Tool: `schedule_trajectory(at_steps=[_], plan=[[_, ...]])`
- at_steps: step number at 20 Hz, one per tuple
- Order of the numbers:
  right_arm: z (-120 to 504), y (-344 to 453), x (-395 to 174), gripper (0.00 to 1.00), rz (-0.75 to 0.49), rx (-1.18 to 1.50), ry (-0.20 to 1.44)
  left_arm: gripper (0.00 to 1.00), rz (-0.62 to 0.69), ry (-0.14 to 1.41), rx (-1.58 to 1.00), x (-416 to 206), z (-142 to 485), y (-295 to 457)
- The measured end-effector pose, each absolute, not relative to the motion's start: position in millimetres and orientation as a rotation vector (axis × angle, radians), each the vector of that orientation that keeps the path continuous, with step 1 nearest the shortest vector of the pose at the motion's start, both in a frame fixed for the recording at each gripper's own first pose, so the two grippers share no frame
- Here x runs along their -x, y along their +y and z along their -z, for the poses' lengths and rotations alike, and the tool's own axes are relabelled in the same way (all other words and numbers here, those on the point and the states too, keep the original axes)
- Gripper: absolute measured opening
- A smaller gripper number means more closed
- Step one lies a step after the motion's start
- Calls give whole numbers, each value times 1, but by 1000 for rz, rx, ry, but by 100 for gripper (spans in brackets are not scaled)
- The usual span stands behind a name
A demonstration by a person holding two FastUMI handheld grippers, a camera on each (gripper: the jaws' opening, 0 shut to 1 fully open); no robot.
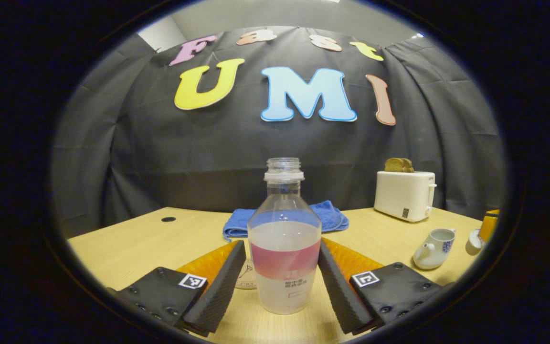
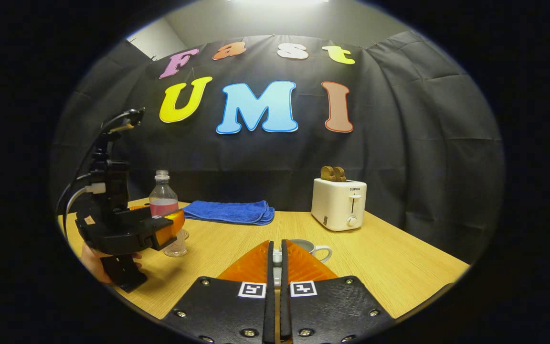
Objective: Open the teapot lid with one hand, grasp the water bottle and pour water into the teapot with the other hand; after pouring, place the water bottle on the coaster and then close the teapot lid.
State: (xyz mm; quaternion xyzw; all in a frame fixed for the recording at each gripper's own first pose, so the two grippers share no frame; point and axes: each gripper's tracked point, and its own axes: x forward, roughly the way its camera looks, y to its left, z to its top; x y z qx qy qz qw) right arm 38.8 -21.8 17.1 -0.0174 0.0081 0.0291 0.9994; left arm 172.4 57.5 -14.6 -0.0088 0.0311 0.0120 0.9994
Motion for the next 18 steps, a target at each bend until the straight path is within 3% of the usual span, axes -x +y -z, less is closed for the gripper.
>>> schedule_trajectory(at_steps=[1,2,3,10,18], plan=[[-18,-21,-36,4,-65,31,14,99,-20,64,11,-170,11,56],[-19,-17,-31,4,-78,28,10,89,-20,70,1,-173,12,57],[-20,-17,-26,4,-82,33,7,88,-6,78,6,-169,11,53],[-23,-19,11,4,-95,27,-5,86,38,100,-34,-155,7,33],[-18,-22,72,4,-93,8,0,86,100,45,-356,-154,-13,-24]])
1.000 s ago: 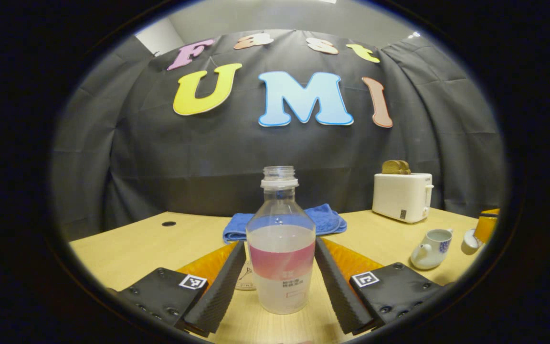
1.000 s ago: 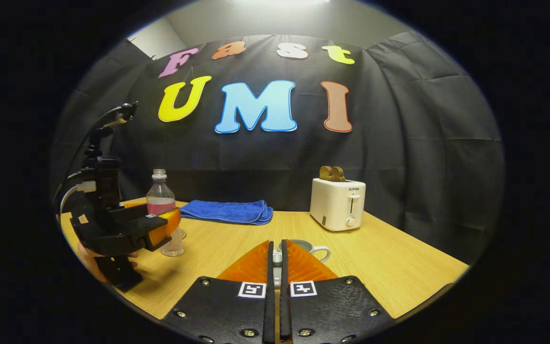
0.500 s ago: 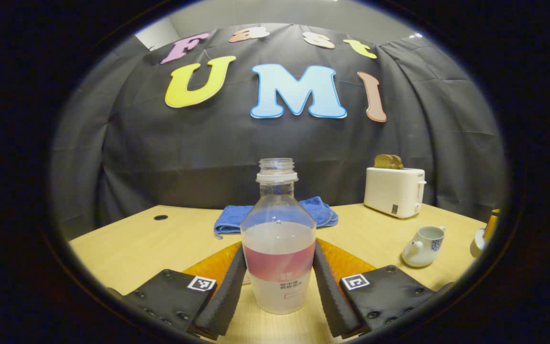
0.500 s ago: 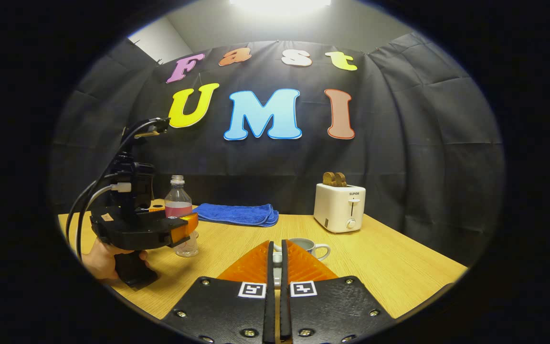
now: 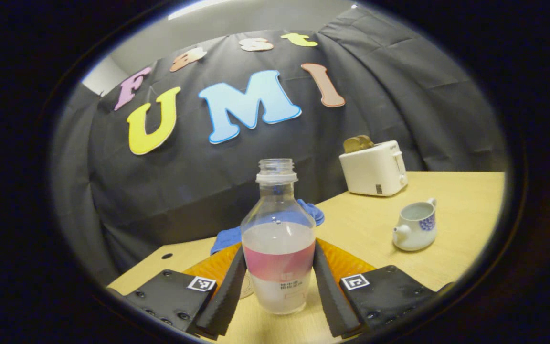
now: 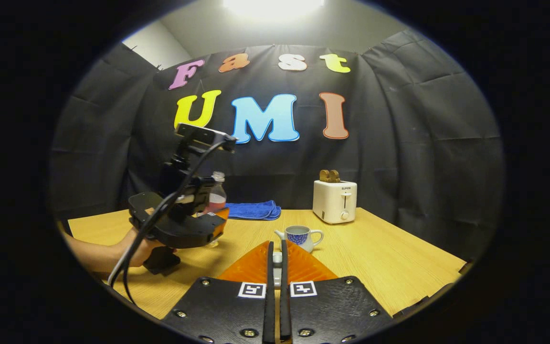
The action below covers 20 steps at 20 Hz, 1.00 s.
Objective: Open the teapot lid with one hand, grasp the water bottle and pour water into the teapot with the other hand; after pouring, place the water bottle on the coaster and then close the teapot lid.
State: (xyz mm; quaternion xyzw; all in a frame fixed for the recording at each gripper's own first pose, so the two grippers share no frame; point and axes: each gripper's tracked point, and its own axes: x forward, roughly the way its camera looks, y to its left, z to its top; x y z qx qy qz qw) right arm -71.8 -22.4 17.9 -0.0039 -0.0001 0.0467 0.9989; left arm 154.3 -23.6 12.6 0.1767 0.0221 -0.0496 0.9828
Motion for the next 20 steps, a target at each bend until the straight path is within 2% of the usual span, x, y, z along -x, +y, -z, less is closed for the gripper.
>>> schedule_trajectory(at_steps=[8,20], plan=[[12,-41,93,4,-64,-24,61,86,175,45,-727,-165,8,-78],[20,-49,97,4,-54,-34,73,86,201,68,-1037,-170,19,-102]])
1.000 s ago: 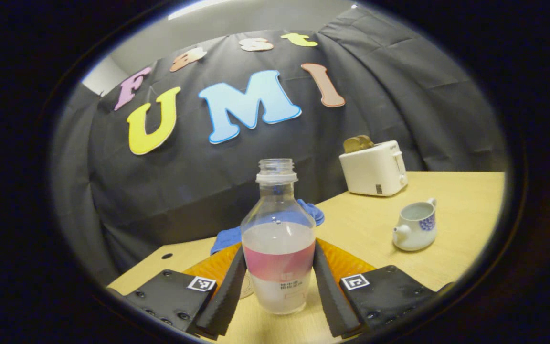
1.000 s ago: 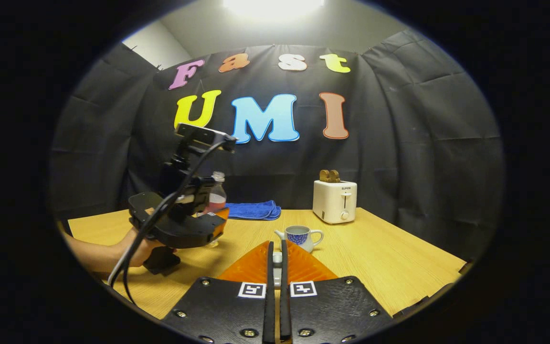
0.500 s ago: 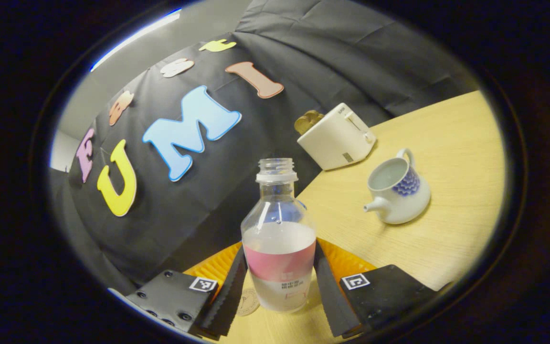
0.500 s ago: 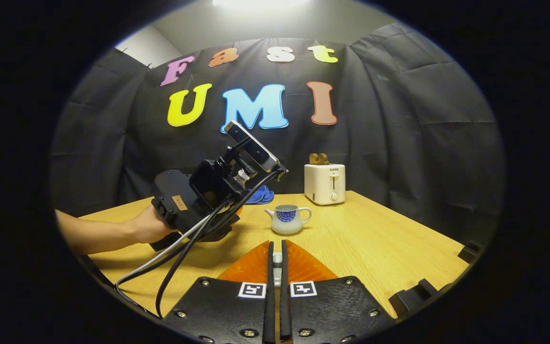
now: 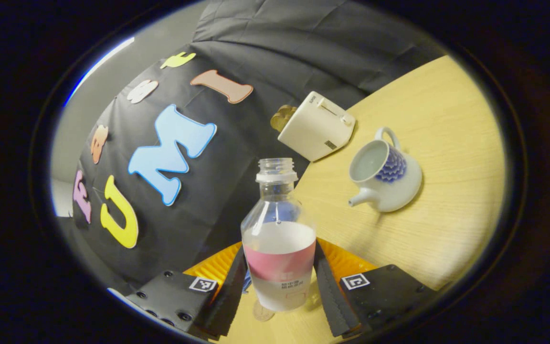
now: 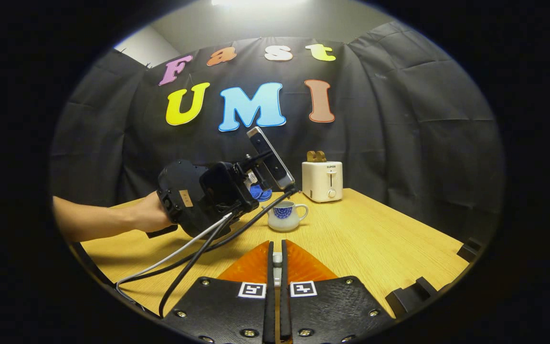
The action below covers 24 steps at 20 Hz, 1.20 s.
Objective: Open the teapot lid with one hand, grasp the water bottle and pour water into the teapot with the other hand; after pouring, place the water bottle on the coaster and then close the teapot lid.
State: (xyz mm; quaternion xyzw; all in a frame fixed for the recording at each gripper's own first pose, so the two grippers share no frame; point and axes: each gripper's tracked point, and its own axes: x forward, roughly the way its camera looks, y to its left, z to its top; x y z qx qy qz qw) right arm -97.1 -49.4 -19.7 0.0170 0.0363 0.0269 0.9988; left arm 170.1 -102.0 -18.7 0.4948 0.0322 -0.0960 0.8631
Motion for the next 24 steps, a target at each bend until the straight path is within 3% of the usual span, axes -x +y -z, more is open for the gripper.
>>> schedule_trajectory(at_steps=[24], plan=[[27,-62,99,4,-38,-50,84,85,278,130,-1529,-179,35,-129]])
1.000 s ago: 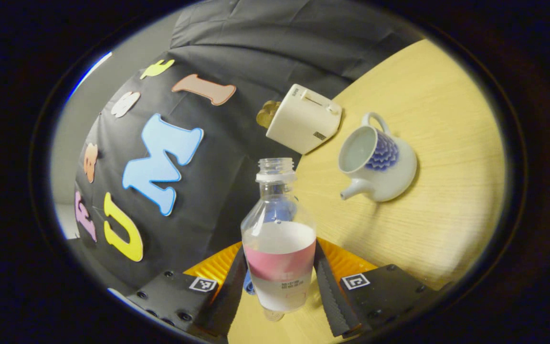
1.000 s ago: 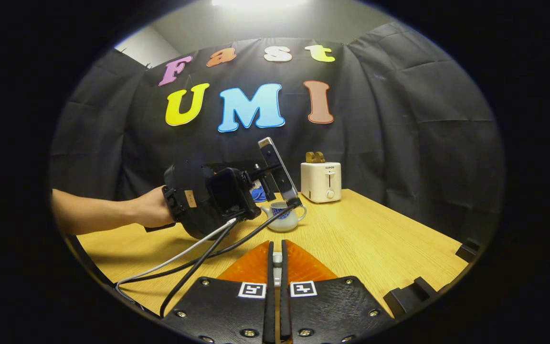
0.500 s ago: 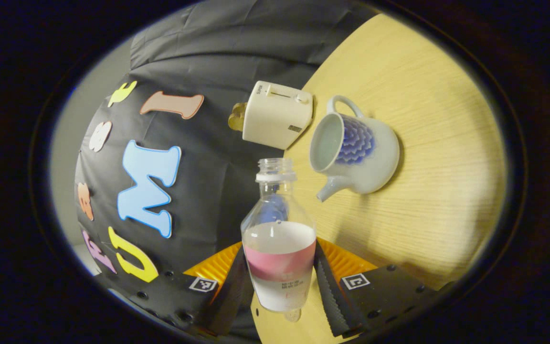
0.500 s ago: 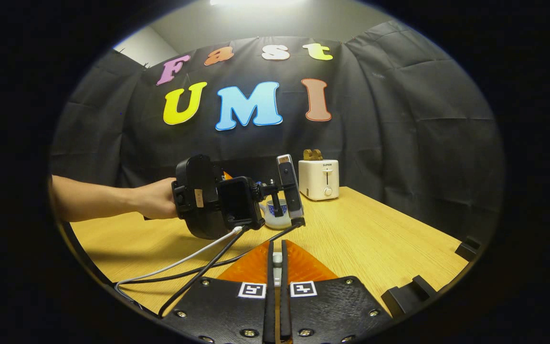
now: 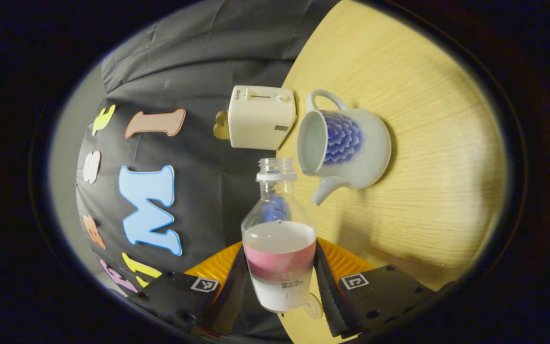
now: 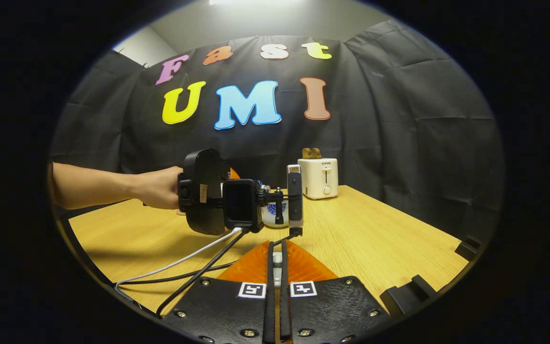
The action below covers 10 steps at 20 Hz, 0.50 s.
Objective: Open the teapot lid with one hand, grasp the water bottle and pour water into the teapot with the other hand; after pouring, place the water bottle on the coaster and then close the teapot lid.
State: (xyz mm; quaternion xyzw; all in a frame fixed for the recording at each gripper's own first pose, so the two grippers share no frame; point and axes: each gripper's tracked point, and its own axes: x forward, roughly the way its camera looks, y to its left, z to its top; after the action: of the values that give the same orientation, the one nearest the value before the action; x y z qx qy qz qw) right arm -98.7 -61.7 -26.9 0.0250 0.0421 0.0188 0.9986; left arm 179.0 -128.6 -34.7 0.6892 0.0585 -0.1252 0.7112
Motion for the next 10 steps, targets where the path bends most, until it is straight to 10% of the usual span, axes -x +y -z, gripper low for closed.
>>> schedule_trajectory(at_steps=[10], plan=[[27,-61,97,4,-39,-42,88,85,296,167,-1722,-184,31,-129]])
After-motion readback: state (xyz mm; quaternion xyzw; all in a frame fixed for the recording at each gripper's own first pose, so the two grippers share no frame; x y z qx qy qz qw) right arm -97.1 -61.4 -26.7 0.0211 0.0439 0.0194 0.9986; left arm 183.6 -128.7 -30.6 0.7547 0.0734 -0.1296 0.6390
